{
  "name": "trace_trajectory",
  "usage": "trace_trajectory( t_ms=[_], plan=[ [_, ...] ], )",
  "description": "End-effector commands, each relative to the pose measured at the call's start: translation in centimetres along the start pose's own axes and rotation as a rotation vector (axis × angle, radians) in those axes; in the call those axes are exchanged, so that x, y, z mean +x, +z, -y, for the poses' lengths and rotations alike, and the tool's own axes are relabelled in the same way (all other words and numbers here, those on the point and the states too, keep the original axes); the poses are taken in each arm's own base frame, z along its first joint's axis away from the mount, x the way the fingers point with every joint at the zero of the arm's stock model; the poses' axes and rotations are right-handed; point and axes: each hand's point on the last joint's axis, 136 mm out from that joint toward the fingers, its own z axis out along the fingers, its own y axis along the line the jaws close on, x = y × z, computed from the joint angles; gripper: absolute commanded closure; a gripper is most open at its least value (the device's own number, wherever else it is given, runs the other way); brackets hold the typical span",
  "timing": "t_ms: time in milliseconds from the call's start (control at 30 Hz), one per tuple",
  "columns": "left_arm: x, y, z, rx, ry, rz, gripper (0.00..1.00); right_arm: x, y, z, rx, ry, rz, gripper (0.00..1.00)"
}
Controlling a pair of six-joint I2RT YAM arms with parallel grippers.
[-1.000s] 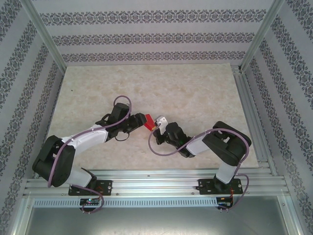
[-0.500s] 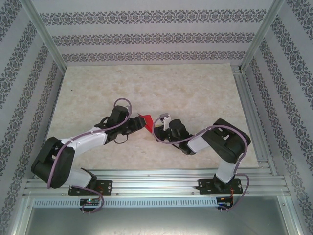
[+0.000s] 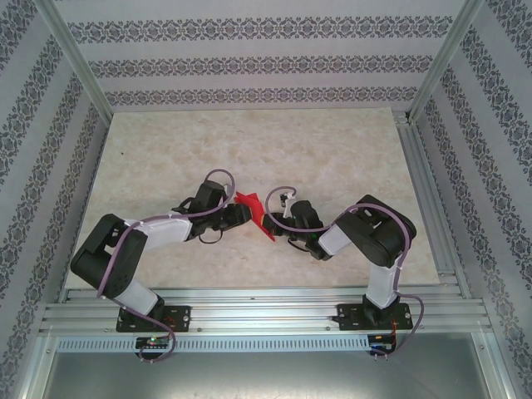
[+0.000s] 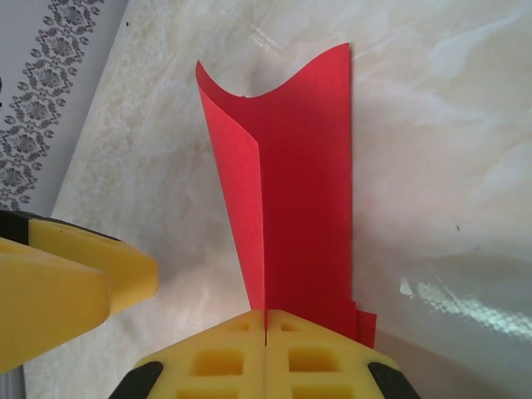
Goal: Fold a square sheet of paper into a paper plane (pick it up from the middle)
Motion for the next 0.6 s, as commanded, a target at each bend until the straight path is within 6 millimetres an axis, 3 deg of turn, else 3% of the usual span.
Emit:
trace_trajectory(
  t_ms=[0, 300, 567],
  plan=[
    [-1.4, 0.3, 2.5, 0.080, 0.065, 0.029, 0.52, -0.6, 0.2, -1.0, -0.058, 0.044, 0.008, 1.00],
    [-2.0, 1.3, 2.7, 0.073, 0.089, 0.023, 0.59, -0.4, 0.3, -1.3, -0.094, 0.073, -0.019, 1.00],
    [-2.3, 2.1, 2.9, 0.083, 0.097, 0.013, 0.65, -0.2, 0.4, -0.2, -0.066, 0.115, -0.031, 1.00]
  ],
)
